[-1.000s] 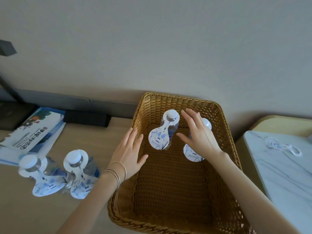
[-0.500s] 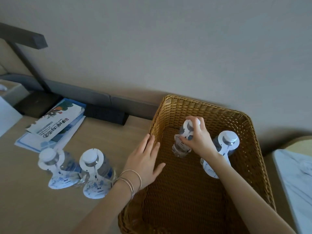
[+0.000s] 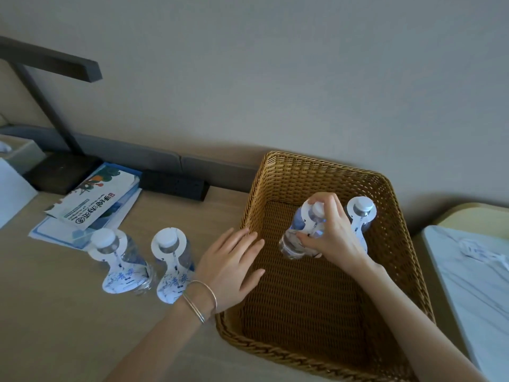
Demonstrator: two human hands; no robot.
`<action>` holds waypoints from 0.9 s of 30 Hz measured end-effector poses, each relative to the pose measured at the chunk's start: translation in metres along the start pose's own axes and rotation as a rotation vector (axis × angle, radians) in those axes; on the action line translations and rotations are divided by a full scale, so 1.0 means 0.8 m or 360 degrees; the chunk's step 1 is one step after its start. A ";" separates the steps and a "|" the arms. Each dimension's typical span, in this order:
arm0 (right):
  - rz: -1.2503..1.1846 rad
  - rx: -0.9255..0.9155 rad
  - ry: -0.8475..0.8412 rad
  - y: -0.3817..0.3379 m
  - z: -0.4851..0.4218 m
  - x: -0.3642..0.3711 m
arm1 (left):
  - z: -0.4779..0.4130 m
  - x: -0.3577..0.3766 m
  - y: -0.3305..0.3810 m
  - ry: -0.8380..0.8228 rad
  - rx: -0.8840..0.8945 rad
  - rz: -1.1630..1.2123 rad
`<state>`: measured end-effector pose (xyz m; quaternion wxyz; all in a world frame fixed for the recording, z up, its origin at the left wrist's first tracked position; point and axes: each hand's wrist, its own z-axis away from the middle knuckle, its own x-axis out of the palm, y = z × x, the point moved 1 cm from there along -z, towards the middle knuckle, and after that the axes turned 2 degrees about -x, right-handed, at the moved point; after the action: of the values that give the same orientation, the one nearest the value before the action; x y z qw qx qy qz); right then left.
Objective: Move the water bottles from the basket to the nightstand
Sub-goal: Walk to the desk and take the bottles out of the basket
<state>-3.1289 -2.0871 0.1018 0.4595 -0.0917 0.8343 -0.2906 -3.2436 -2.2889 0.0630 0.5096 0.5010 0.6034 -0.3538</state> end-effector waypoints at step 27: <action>-0.0143 0.0137 -0.0259 -0.353 0.104 0.202 | 0.365 0.022 -0.233 -0.0024 0.0056 0.0213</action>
<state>-3.1832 -2.4180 0.1131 0.5158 -0.1323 0.7760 -0.3381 -3.3476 -2.6044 -0.0365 0.5277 0.5464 0.5584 -0.3333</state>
